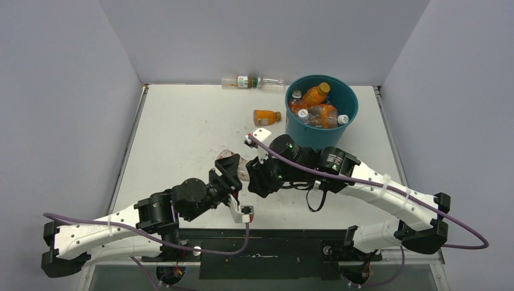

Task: Put the plastic bottles in the bin
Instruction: Pick up the plastic bottle at the center of the board.

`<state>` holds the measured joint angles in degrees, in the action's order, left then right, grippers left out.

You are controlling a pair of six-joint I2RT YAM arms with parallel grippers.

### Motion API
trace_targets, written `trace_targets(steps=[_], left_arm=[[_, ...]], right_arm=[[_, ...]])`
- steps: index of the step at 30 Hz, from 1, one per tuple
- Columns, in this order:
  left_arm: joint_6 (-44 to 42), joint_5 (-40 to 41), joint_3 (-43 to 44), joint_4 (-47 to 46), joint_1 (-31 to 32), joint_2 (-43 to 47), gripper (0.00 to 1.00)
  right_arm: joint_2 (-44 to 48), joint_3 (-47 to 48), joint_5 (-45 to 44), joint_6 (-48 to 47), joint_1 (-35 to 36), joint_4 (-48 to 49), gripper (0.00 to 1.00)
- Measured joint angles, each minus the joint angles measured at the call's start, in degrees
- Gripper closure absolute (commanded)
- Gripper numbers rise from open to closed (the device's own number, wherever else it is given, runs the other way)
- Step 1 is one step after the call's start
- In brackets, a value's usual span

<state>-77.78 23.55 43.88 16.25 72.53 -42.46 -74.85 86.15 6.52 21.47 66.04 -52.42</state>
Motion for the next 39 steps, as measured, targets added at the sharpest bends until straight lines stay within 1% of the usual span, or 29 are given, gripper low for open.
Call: trace_targets(steps=[1, 2, 3, 5, 6, 7, 9, 11, 14, 16, 18, 20, 22, 24, 27, 31, 35, 37, 39], left_arm=[[0.0, 0.0, 0.0, -0.13, 0.02, -0.04, 0.7], [-0.04, -0.02, 0.0, -0.37, 0.0, -0.04, 0.72], [0.02, -0.02, 0.0, -0.55, 0.02, -0.04, 0.73], [0.7, 0.07, -0.11, -1.51, 0.0, 0.04, 0.75], [1.16, 0.11, -0.26, -2.29, 0.0, 0.17, 0.76], [2.14, 0.09, -0.63, -3.3, -0.15, 0.39, 0.78], [4.5, -0.07, -1.53, -4.42, -0.24, 1.01, 0.79], [9.75, -0.94, -2.6, -4.87, -0.26, 1.79, 0.79], [22.21, -3.8, -2.91, -4.9, -0.28, 1.92, 0.81], [31.98, -6.62, -2.91, -4.94, -0.33, 1.68, 0.83], [41.68, -10.19, -2.91, -5.2, -0.46, 1.16, 0.88], [50.6, -13.84, -2.89, -5.84, -0.92, 0.46, 0.91], [57.9, -17.05, -2.58, -5.97, -1.64, -0.31, 0.94], [63.76, -20.02, -1.99, -5.95, -2.75, -1.01, 1.0], [70.29, -23.06, -1.18, -6.12, -4.59, -1.38, 1.0], [76.78, -25.97, -0.63, -6.56, -7.5, -1.38, 1.0], [80.24, -27.58, -0.63, -6.8, -8.83, -1.38, 1.0], [81.11, -28.39, -0.63, -7.21, -8.87, -1.38, 1.0], [81.72, -28.87, -0.63, -7.76, -8.9, -1.38, 1.0]], right_arm=[[0.11, 0.0, -0.09, 0.04, 0.02, -0.02, 0.68], [0.24, 0.0, -0.15, 0.02, 0.04, 0.0, 0.47], [0.39, 0.0, -0.24, 0.02, 0.04, 0.07, 0.3], [0.96, 0.0, -0.28, 0.24, 0.28, 0.24, 0.07], [1.51, 0.0, -0.55, 0.39, 0.59, 0.39, 0.02], [2.47, -0.02, -0.87, 0.13, 1.07, 0.79, 0.0], [4.59, -0.24, -1.86, 0.07, 1.6, 1.99, 0.05], [8.79, -1.81, -3.74, -0.02, 1.99, 5.11, 0.06], [17.75, -7.52, -7.32, -0.02, 1.97, 12.57, 0.06], [24.09, -11.89, -9.42, -0.04, 1.97, 17.7, 0.05], [28.94, -15.02, -11.26, -0.22, 1.97, 21.94, 0.05], [31.34, -16.57, -12.9, -0.37, 1.97, 26.08, 0.05], [31.56, -18.16, -13.84, -0.5, 1.92, 30.23, 0.05], [30.95, -20.02, -14.08, -0.5, 1.92, 32.81, 0.05], [28.48, -22.1, -13.92, -0.48, 1.92, 35.28, 0.05], [24.35, -22.25, -13.57, -0.48, 1.92, 36.54, 0.05], [22.25, -22.51, -13.64, -0.44, 1.92, 36.59, 0.03], [21.79, -22.58, -13.7, -0.42, 1.92, 36.65, 0.1], [21.16, -22.58, -13.81, -0.31, 1.95, 37.09, 0.21]])
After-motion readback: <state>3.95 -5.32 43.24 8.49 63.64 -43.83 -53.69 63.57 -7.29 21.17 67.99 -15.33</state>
